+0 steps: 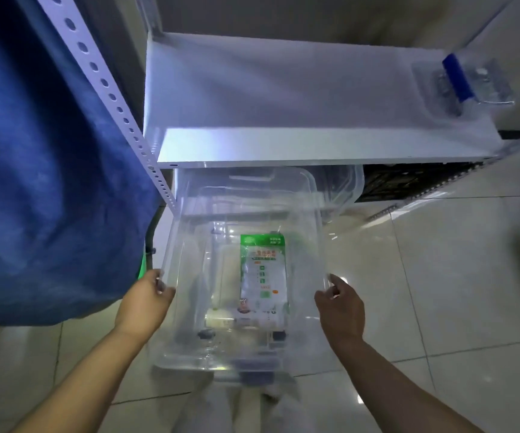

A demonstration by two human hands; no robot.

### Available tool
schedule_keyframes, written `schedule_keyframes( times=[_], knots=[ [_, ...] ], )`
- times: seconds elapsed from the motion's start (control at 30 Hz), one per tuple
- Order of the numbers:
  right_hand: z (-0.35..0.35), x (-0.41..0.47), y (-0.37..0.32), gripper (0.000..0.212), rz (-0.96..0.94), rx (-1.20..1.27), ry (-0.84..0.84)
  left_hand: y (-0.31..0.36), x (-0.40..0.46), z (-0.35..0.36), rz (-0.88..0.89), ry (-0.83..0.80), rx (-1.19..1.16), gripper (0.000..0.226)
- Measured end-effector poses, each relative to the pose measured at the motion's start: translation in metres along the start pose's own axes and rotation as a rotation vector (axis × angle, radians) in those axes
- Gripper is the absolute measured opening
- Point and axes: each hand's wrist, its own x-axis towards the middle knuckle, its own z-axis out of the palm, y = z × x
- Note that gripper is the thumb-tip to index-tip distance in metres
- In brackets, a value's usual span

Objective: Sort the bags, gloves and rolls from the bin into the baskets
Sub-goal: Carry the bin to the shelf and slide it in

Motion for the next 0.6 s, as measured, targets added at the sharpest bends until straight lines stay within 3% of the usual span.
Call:
schedule_keyframes(
  times=[0.17,0.6],
  knots=[
    [0.037,0.071,-0.005,0.035,-0.066,-0.005,-0.013,0.011,0.050,0.032,-0.033,0.084,-0.091,0.038],
    [0.115,0.214,-0.013,0.041,-0.218,0.109,0.045,0.035,0.152,0.107,-0.082,0.300,-0.380,0.024]
  ],
)
